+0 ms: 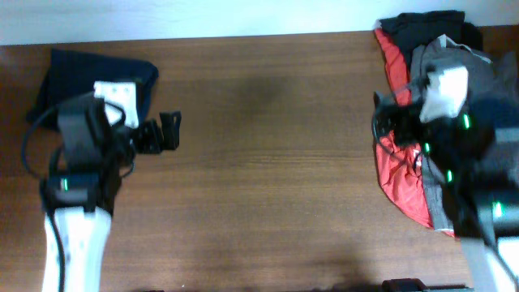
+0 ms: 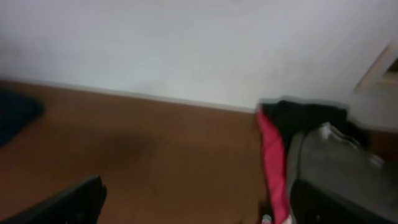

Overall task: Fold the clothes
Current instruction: 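Reach the right gripper to the grey shorts on the clothes pile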

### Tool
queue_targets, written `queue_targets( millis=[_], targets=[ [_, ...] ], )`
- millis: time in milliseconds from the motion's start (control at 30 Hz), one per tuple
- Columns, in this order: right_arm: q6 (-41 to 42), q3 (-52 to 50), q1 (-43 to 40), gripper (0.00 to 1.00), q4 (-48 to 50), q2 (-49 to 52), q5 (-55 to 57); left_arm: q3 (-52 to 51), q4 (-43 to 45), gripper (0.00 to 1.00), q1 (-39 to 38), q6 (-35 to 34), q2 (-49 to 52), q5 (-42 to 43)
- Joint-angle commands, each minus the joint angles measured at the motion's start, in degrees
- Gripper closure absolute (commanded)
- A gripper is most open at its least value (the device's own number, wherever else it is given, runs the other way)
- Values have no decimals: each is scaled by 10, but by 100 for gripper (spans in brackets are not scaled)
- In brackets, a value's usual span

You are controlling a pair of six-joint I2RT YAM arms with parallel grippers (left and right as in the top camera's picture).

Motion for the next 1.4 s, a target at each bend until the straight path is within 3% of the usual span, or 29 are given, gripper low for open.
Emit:
queue_targets(
  millis=[0,100,233,433,767,1133,1367],
  targets=[
    [2,94,-4,1,-59,95,-25,104,-75,1,-4,49,92,25],
    [3,150,-4,1,-97,173,-26,168,-131,1,-7,71,163,32],
    [6,159,-14,1,-87,241,-20,189,-132,1,-8,71,219,45],
    [162,159,-155,1,-83,338,-19,189,-120,1,-9,71,265,56],
    [270,159,-389,0,-68,498,-22,188,-101,1,-26,73,270,55],
    [275,159,-511,4,-64,588,-24,188,-92,1,-60,73,279,51],
    [275,159,-532,19,-73,591,-39,188,-92,1,-68,73,285,51]
  ],
)
